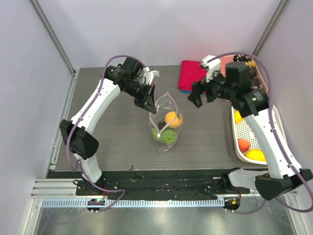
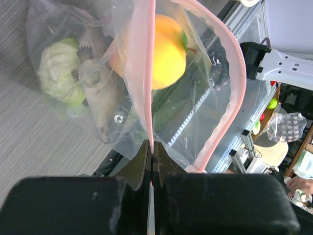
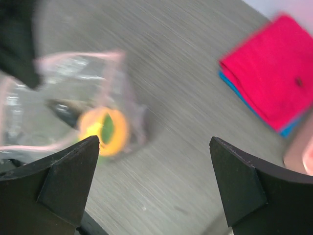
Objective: Place the food in the zip-top bag and seal the zipper
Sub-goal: Place the fake fruit in the zipper food storage bag, then pick up the fake vegetable from the bin.
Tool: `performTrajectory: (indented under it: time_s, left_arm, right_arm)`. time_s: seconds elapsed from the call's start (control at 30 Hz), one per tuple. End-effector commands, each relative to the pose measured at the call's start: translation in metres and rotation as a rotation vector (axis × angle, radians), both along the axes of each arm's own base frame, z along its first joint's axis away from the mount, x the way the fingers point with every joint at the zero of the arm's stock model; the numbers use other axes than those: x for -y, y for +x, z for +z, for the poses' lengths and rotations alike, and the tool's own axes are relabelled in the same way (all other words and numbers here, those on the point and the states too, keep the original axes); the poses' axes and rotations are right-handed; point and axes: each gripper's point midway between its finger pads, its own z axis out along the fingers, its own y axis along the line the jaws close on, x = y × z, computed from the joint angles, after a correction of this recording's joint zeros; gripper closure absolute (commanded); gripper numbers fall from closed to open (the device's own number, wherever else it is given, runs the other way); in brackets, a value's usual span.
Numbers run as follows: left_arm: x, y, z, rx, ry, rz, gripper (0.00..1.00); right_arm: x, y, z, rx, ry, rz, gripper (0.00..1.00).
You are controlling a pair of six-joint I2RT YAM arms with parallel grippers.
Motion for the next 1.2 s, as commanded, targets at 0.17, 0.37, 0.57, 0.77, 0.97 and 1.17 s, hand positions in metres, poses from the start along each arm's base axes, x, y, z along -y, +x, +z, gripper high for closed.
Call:
performTrajectory:
  time_s: [0.17, 0.37, 0.57, 0.77, 0.97, 1.17]
  left_arm:
    - [0.003, 0.000, 0.022, 0.050, -0.049, -0.001, 1.00]
    - [0.002, -0.001, 0.021, 0.056, -0.046, -0.003, 1.00]
    - [0.003, 0.000, 0.021, 0.054, -0.050, -0.002, 1.00]
    - [0.004, 0.002, 0.019, 0.060, -0.045, -0.006, 1.00]
    - [0.002, 0.002, 0.017, 0.063, -0.039, -0.004, 1.00]
    - [0.002, 0.005, 0.014, 0.069, -0.028, 0.000, 1.00]
  right_arm:
    - [0.167, -0.024, -0.095, -0.390, -0.155, -0.246, 0.02]
    - [0.287, -0.050, -0.145, -0.562, -0.276, -0.488, 0.08]
    - [0.380, -0.076, -0.193, -0.690, -0.418, -0.757, 0.25]
    - [0.413, -0.075, -0.232, -0.775, -0.472, -0.852, 0.33]
    - [0.443, -0.066, -0.262, -0.843, -0.540, -0.886, 0.34]
    - [0.449, -0.052, -0.282, -0.855, -0.511, -0.869, 0.34]
